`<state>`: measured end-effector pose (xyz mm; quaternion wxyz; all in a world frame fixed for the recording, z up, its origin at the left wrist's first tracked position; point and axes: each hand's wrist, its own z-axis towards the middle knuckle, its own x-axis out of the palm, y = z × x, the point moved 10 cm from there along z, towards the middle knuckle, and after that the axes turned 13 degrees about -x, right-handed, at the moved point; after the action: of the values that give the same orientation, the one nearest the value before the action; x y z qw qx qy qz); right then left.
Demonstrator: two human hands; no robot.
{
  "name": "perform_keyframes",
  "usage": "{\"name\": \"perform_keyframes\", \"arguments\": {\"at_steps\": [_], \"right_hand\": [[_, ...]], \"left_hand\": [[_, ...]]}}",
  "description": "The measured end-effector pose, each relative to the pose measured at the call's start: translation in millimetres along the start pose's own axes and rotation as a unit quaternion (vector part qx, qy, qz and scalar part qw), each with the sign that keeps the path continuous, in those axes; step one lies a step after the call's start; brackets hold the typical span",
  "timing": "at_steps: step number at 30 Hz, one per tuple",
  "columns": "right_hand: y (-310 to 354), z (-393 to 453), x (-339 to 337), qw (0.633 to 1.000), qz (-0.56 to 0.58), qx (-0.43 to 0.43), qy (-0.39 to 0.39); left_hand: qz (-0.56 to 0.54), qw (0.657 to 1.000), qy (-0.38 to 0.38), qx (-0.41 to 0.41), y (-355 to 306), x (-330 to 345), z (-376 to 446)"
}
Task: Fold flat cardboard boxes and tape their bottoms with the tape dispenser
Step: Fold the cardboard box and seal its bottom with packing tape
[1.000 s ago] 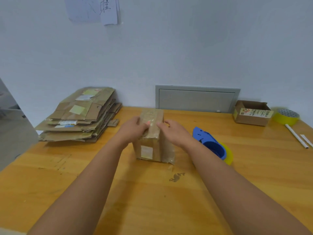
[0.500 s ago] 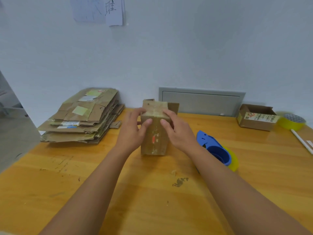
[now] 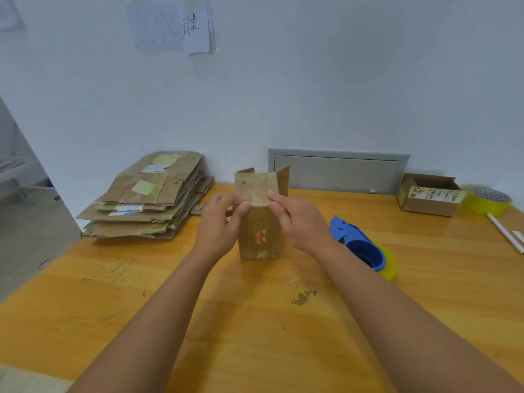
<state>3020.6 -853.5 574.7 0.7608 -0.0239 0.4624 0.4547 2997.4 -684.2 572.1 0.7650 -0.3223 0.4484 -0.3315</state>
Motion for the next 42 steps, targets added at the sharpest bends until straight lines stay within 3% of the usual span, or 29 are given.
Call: {"name": "perform_keyframes", "arguments": {"at_steps": [3,8,18,23,28,31,36,39,42], "right_hand": [[4,-4,-4,0.999,0.027,0.010,-0.029],[-24,-8,1,0.968,0.173,0.175,-0.043],[-16,-10,-34,0.958,0.237,0.127,-0.102],[-34,-42,-85,0.940,0.252,0.147,-0.174],[-69,-92,-142,0.937,0.176,0.186,-0.238],[-87,-129,-175,0.937,0.132,0.192,-0.261],[-117,-199,-210,0.928,0.119,0.226,-0.271],[-132,-233,-227,0.920,0.176,0.226,-0.269],[-150,-261,-237,0.912,0.202,0.246,-0.258]], "left_hand": [[-0.028,0.999,0.004,-0.019,-4,-2,-4],[-0.087,0.992,0.031,-0.091,-3,1,-7],[-0.140,0.989,0.015,-0.041,-43,17,-3],[-0.129,0.984,0.117,0.040,-92,73,-22],[-0.102,0.958,0.246,0.103,-133,141,-59],[-0.128,0.959,0.241,0.071,-144,167,-60],[-0.156,0.978,0.128,-0.055,-159,198,-29],[-0.194,0.949,0.197,-0.149,-164,237,-22],[-0.166,0.941,0.257,-0.147,-177,273,-40]]}}
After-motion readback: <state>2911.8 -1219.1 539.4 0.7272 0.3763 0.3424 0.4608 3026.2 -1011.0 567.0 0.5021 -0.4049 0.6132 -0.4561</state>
